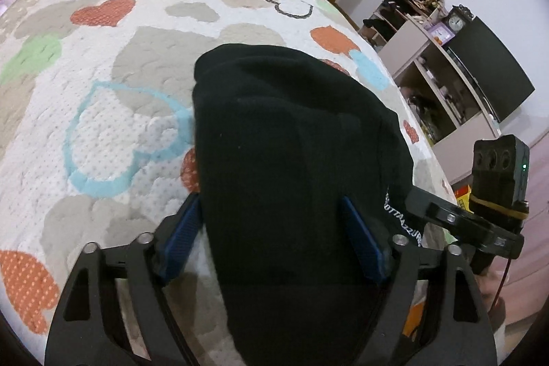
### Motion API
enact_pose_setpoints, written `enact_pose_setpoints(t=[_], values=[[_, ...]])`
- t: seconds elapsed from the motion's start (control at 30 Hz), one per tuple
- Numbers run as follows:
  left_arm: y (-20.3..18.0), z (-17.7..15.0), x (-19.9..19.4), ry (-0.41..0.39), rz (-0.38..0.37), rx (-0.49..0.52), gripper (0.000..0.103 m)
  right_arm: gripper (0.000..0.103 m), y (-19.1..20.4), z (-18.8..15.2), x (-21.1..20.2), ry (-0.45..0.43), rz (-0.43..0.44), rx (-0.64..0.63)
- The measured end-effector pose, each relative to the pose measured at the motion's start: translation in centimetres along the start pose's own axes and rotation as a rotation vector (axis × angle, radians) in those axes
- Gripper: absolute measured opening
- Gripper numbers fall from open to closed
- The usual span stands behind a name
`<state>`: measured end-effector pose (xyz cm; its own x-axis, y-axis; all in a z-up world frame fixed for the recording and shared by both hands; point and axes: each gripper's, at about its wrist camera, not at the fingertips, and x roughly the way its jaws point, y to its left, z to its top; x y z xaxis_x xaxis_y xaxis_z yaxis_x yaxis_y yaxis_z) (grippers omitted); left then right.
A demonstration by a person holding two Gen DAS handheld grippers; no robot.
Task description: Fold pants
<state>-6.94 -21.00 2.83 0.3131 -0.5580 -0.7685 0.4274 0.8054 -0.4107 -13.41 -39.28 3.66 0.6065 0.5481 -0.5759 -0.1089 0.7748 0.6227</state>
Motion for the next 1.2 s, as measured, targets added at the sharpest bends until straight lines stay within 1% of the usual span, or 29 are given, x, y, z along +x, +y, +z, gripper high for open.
enact_pose_setpoints(t=[0.03, 0.07, 0.1, 0.17, 0.23, 0.47, 0.53, 0.57, 0.6, 0.63, 0.7, 0.73, 0.8, 0.83, 0.87, 0.97, 1.07, 1.2], values=[[0.1, 0.0, 0.2, 0.006, -0.004, -0.001, 0.09, 0.097, 0.1, 0.0, 0.1, 0.002, 0.009, -0.006], [0.0, 0.1, 0.5, 0.014, -0.007, 0.003, 0.092, 0.102, 0.3, 0.1, 0.4, 0.005, 0.014, -0.02], [-0.1, 0.0, 0.6, 0.014, -0.005, 0.009, 0.093, 0.103, 0.5, 0.2, 0.6, 0.008, 0.016, -0.035], [-0.2, 0.1, 0.7, 0.015, 0.0, 0.02, 0.095, 0.103, 1.2, 0.1, 1.4, 0.013, -0.025, -0.089], [-0.2, 0.1, 0.8, 0.022, -0.001, 0.027, 0.096, 0.103, 1.5, -0.1, 1.7, 0.011, -0.047, -0.125], [-0.1, 0.2, 0.9, 0.03, -0.005, 0.032, 0.096, 0.103, 1.1, -0.2, 1.6, 0.002, -0.037, -0.118], [-0.1, 0.2, 0.9, 0.024, -0.007, 0.034, 0.096, 0.098, 1.3, -0.2, 1.6, 0.003, -0.048, -0.115], [0.0, 0.2, 0.8, 0.018, -0.009, 0.032, 0.096, 0.079, 1.4, -0.2, 1.6, 0.01, -0.041, -0.113], [0.0, 0.2, 0.9, 0.011, -0.007, 0.027, 0.093, 0.061, 1.7, -0.1, 1.5, 0.015, -0.028, -0.105], [0.1, 0.0, 0.6, -0.001, -0.002, 0.018, 0.09, 0.056, 1.8, -0.1, 1.3, 0.012, -0.022, -0.092], [0.2, -0.1, -0.2, -0.012, -0.01, 0.006, 0.071, 0.052, 2.4, -0.1, 1.0, -0.002, -0.007, -0.082], [0.2, -0.1, -0.7, -0.015, -0.013, 0.008, 0.067, 0.051, 2.7, 0.0, 0.9, -0.003, -0.01, -0.085], [0.1, 0.1, -1.6, -0.02, -0.016, 0.019, 0.054, 0.049, 4.0, 0.4, 0.5, -0.015, 0.002, -0.1], [0.1, 0.2, -2.2, -0.024, -0.017, 0.024, 0.052, 0.049, 4.6, 0.6, 0.3, -0.023, 0.014, -0.107], [0.1, 0.4, -2.9, -0.032, -0.016, 0.03, 0.05, 0.049, 5.5, 1.0, 0.1, -0.028, 0.031, -0.122], [0.1, 1.1, -4.9, -0.077, 0.03, 0.055, 0.05, 0.049, 7.8, 1.9, 0.6, -0.017, 0.052, -0.173], [1.4, 2.2, -6.7, -0.112, 0.033, 0.033, 0.05, 0.049, 9.8, 3.0, 2.1, -0.005, 0.052, -0.206], [3.2, 3.4, -7.9, -0.134, 0.069, 0.02, 0.05, 0.044, 11.3, 4.3, 4.3, 0.017, 0.069, -0.222]])
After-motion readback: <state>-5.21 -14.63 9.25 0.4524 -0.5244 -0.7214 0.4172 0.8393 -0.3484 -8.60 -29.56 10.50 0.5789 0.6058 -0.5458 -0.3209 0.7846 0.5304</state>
